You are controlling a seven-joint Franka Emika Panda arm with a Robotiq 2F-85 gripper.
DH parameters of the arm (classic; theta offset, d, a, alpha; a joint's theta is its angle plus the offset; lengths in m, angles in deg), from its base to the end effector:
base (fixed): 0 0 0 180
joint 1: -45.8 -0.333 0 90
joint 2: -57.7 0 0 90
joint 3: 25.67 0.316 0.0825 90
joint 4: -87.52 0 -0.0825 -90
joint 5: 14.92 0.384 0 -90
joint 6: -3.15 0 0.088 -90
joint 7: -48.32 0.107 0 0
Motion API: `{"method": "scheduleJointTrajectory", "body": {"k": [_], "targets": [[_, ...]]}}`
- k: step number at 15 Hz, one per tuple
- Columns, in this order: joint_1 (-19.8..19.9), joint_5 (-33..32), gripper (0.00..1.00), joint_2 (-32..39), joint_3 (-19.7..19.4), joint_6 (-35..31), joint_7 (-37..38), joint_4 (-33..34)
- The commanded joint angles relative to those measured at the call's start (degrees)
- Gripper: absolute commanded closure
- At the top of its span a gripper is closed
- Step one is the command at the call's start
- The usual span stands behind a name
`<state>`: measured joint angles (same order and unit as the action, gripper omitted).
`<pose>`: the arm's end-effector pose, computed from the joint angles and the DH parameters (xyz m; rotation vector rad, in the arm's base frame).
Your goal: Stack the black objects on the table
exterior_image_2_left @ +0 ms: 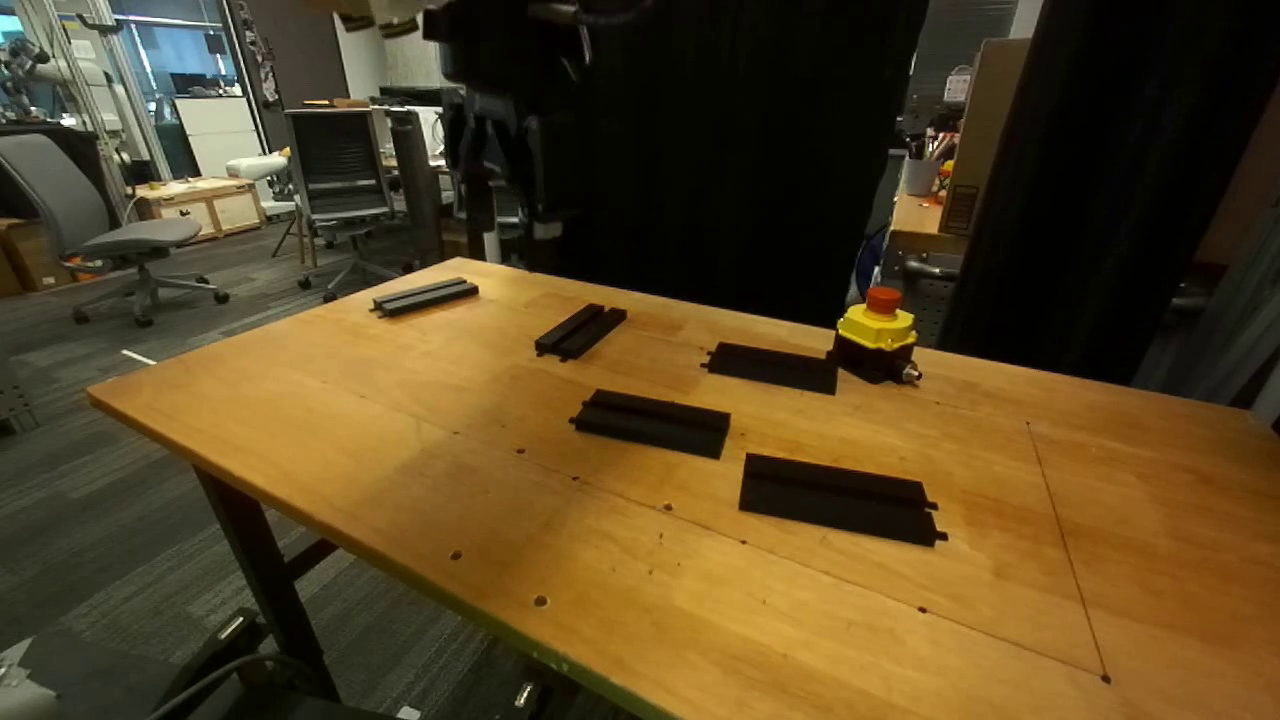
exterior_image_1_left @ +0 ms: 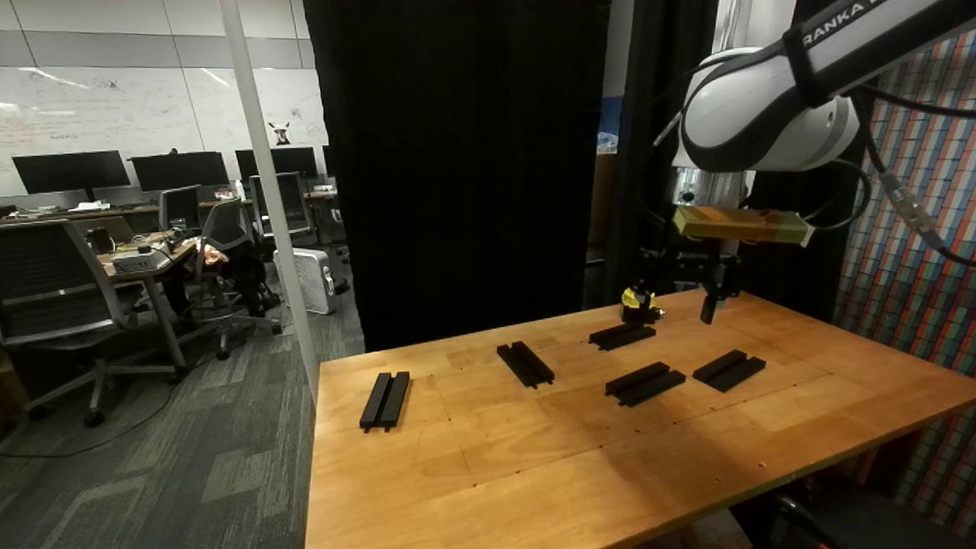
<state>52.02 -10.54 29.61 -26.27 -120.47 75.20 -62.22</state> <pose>0.3835 -0.0427 0.4156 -2.9171 0.9478 -0.0331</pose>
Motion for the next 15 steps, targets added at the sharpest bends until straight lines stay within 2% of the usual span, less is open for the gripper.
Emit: {"method": "scheduleJointTrajectory", "body": {"k": [1, 7, 15], "targets": [[2.3, 3.2, 0.0, 1.9, 2.0, -7.2, 8.5, -4.1], [5.4, 5.4, 0.0, 9.4, -0.3, -19.1, 17.9, -7.4], [9.2, 11.7, 0.0, 18.0, -7.5, -32.8, 22.8, -7.2]]}}
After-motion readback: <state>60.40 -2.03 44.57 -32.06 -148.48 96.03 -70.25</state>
